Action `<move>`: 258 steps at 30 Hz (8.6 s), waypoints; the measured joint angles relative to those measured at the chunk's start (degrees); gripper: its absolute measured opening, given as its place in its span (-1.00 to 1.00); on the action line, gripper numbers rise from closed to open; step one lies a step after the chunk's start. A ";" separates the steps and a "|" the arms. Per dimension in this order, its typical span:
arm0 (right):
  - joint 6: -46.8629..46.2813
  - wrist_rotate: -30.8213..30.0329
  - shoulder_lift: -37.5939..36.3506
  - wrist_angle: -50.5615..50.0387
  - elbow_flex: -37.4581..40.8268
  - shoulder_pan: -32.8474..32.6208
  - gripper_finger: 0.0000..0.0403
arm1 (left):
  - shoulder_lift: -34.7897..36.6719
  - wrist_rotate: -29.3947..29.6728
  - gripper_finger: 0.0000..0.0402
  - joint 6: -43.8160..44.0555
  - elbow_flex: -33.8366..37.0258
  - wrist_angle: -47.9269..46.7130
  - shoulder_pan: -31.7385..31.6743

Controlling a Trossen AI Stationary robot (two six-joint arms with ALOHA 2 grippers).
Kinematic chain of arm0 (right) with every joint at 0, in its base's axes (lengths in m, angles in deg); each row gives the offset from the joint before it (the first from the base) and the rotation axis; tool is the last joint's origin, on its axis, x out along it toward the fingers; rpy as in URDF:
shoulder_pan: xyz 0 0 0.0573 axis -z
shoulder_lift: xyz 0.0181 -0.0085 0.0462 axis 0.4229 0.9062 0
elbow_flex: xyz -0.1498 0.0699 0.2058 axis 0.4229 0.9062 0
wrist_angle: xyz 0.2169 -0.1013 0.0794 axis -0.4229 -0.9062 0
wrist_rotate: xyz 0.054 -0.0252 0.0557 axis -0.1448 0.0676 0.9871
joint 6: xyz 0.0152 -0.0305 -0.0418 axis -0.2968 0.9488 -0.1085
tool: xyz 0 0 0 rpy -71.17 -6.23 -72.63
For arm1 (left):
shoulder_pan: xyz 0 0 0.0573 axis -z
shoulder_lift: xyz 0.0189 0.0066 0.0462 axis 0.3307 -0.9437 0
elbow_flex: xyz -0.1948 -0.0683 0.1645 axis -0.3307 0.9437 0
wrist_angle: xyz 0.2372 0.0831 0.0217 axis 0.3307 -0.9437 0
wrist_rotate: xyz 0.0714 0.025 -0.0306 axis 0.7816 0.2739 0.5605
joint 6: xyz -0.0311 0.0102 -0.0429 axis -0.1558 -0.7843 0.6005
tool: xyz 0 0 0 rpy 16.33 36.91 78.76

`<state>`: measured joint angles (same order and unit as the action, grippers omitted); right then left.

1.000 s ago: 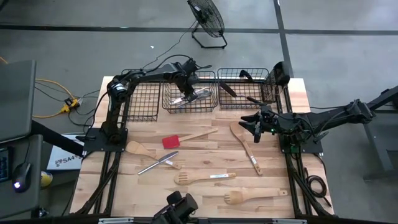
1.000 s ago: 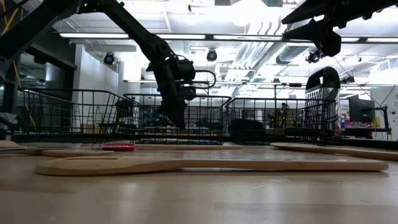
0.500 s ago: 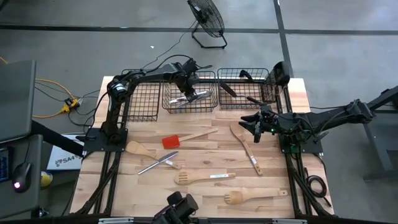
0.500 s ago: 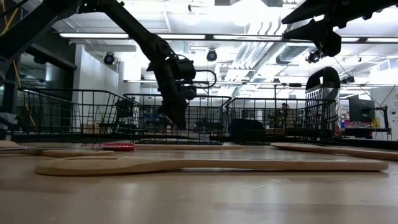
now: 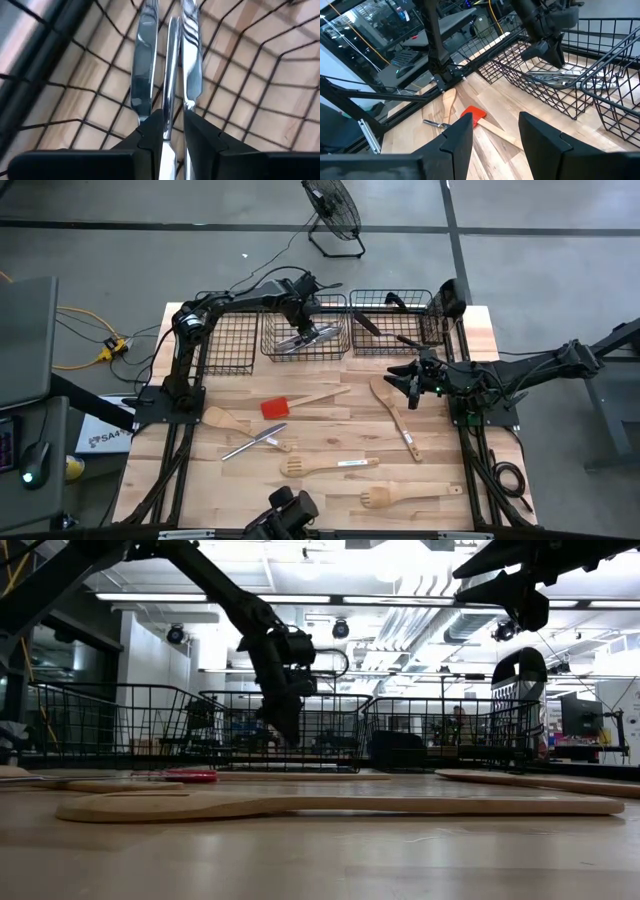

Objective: Pick & Place Kitchen Items
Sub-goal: Put the table knife into the middle wire basket

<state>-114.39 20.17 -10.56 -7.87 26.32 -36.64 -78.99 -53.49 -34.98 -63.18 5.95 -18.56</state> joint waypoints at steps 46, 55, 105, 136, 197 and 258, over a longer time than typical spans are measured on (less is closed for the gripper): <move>8.41 6.21 -0.80 -6.49 0.04 0.00 -0.25 | 61.45 11.79 -0.61 39.10 45.40 -11.81 36.26; 10.99 6.55 -3.46 -6.59 0.04 -0.02 -0.25 | 58.47 12.08 -0.61 46.65 49.63 -10.64 47.10; 9.68 10.73 -3.91 -8.61 0.04 -0.01 -0.25 | 29.39 13.98 -0.27 66.20 49.26 3.33 67.55; 6.55 15.07 -3.93 -8.59 0.00 0.00 -0.25 | 29.14 14.35 -0.74 65.88 49.45 3.52 67.54; 4.26 16.59 -3.93 -8.52 0.00 -0.02 -0.25 | 29.25 21.72 -0.84 23.03 12.94 -11.76 41.80; 7.67 10.06 -3.87 -8.57 0.00 -0.02 -0.25 | 10.14 12.63 -0.84 16.58 5.93 2.52 4.54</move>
<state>-106.72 30.23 -14.42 -16.44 26.32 -36.66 -68.85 -40.86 -18.39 -57.25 8.46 -14.02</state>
